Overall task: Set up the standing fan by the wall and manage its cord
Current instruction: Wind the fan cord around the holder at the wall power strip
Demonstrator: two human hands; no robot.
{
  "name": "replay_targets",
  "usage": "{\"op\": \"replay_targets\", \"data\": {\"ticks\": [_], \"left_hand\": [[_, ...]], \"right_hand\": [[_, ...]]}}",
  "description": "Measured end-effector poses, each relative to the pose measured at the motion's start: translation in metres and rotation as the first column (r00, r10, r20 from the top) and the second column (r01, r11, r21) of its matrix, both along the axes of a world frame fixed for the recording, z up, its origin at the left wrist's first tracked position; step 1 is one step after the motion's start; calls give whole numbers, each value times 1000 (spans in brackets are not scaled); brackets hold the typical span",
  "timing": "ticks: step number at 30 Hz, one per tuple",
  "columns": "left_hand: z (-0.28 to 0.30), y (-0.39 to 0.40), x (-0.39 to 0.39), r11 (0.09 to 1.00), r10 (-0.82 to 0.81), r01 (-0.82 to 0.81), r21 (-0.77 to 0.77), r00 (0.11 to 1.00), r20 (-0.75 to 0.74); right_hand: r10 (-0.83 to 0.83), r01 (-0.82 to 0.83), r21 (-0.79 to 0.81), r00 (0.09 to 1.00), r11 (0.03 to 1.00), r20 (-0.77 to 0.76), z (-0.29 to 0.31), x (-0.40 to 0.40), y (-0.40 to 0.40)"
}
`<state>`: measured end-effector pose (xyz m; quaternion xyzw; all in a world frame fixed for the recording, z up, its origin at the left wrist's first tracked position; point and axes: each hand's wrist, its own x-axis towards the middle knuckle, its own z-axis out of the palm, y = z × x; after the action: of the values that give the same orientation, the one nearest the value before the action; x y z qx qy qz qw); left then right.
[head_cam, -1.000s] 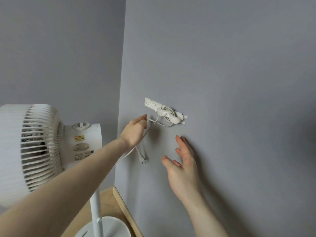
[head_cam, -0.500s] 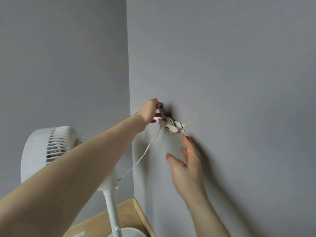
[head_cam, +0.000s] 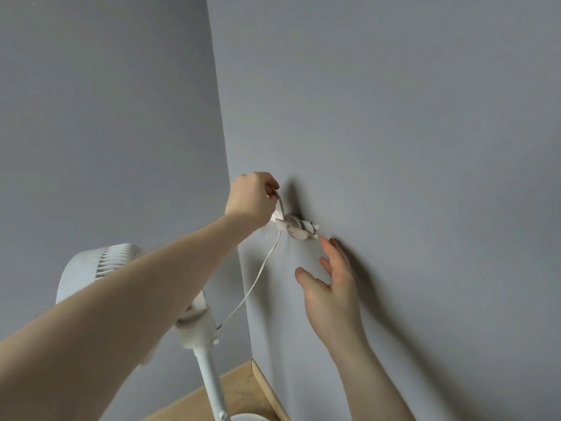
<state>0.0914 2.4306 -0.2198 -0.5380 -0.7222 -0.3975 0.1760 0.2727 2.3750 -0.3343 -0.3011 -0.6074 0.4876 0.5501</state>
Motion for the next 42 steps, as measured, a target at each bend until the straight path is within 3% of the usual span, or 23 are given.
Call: {"op": "replay_targets", "data": {"ticks": [4, 9, 13, 18, 26, 31, 35, 37, 39, 42], "left_hand": [[9, -8, -5, 988, 104, -115, -105, 989, -108], [33, -23, 4, 956, 183, -164, -244, 982, 57], [45, -28, 24, 940, 129, -29, -340, 953, 274], [35, -23, 49, 938, 32, 167, -303, 831, 555], [12, -19, 67, 899, -61, 343, -271, 714, 698], [6, -25, 60, 883, -137, 385, -270, 760, 635], [-11, -31, 46, 955, -200, 288, -75, 809, 553], [-28, -33, 36, 989, -135, 147, -1, 906, 402], [-45, -35, 27, 998, -59, 60, -7, 987, 147], [-64, -33, 20, 985, -137, 124, -119, 984, -113]], "right_hand": [[-1, 1, -12, 1000, 1000, -17, 0, 4, -2], [14, -15, -36, 1000, 999, -20, -3, 8, -1], [32, -34, -66, 999, 997, -28, -5, 13, 1], [90, -93, -68, 995, 993, -48, -4, 14, 3], [117, -122, -66, 991, 990, -71, -7, 5, 5], [69, -83, -96, 987, 992, -144, -7, 5, 9], [-45, 23, -114, 981, 993, -189, -8, 10, 15], [-102, 69, -156, 972, 985, -213, -10, 10, 19], [-139, 104, -166, 966, 981, -219, -11, 11, 19], [-172, 154, -101, 964, 983, -201, -11, 16, 15]]}}
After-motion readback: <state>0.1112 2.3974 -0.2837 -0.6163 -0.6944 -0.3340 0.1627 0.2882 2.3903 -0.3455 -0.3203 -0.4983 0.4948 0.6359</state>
